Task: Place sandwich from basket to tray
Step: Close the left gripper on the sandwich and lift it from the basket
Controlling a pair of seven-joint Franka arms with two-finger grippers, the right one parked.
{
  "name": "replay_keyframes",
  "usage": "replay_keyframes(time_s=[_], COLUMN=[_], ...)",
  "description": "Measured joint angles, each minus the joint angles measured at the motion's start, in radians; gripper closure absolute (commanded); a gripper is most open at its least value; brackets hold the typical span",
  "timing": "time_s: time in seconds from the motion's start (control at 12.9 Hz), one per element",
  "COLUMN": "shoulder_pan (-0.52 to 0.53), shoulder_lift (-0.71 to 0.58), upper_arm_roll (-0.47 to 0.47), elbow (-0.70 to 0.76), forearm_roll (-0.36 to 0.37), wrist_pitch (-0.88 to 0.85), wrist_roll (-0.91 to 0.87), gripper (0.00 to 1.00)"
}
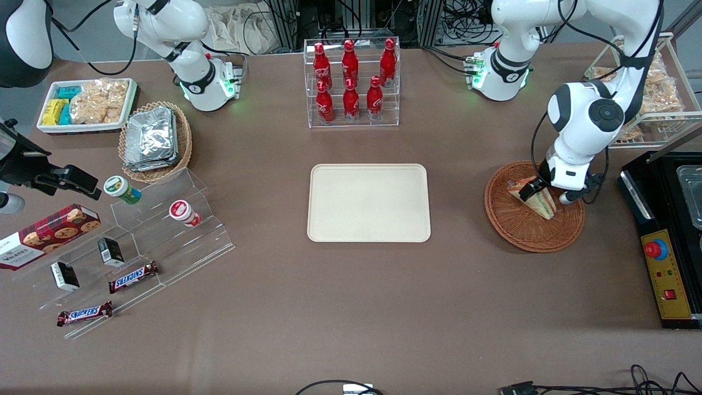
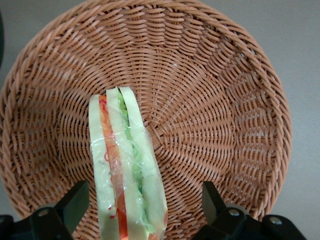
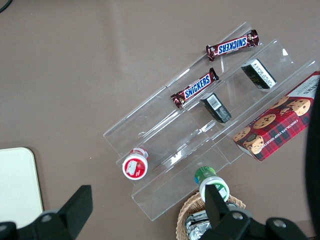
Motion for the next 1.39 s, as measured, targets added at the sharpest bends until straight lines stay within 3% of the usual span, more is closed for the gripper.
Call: replay_keyframes(time_s=[0.23,0.39,0.46,0.7,0.77,1.08,1.39], shoulder_pan=[0.000,0.000,0.000,0.000,0.000,0.000,0.000], shoulder_lift=[0.021,0.035,0.040,0.046,0.048,0.038,-0.061], upper_arm_roll=[0.000,0.000,0.000,0.011,0.021,0.032,0.049], elbow=[-0.014,-0.018,-0.018,-0.022,-0.024,-0.025,0.003], forearm_roll=[0.000,0.000,0.000,0.000,0.000,0.000,0.000], wrist_pitch=[0.035,0.047,0.048,0.058,0.067,0.062,-0.075], wrist_roll=[-0.001,-0.001,-0.001,-0.002,0.001,0.048,0.143], gripper=[0.00,0.07,0.15,0.58,0.63,0.68,0.72])
